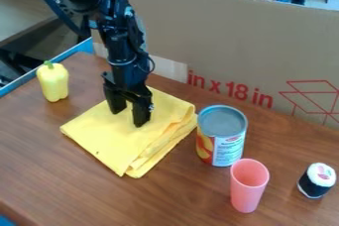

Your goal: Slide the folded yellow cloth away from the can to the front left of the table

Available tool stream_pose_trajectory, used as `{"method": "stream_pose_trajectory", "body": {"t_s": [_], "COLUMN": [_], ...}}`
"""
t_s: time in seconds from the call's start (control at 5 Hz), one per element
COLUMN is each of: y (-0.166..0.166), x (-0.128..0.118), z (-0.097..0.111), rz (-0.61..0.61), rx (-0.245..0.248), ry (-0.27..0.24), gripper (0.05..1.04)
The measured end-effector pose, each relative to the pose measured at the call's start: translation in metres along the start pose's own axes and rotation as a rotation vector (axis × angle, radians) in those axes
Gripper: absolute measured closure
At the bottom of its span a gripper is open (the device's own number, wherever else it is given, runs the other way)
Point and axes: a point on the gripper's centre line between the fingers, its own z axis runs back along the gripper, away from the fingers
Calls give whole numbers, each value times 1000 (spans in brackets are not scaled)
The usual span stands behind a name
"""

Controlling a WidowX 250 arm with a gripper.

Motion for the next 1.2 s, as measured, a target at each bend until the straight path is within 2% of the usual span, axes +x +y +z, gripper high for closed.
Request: {"method": "stream_pose_trajectory", "body": {"t_s": [0.2, 0.4, 0.6, 0.8, 1.0, 1.2], "y": [5, 9, 6, 6, 4, 2], "x": [-41, -99, -142, -152, -147, -118], "z": [3, 6, 8, 8, 9, 29], "rz": [12, 34, 38, 37, 52, 81], "rx": [93, 91, 60, 61, 20, -20], "ry": [97, 225, 287, 298, 245, 92], "gripper": [81, 81, 81, 81, 83, 83]}}
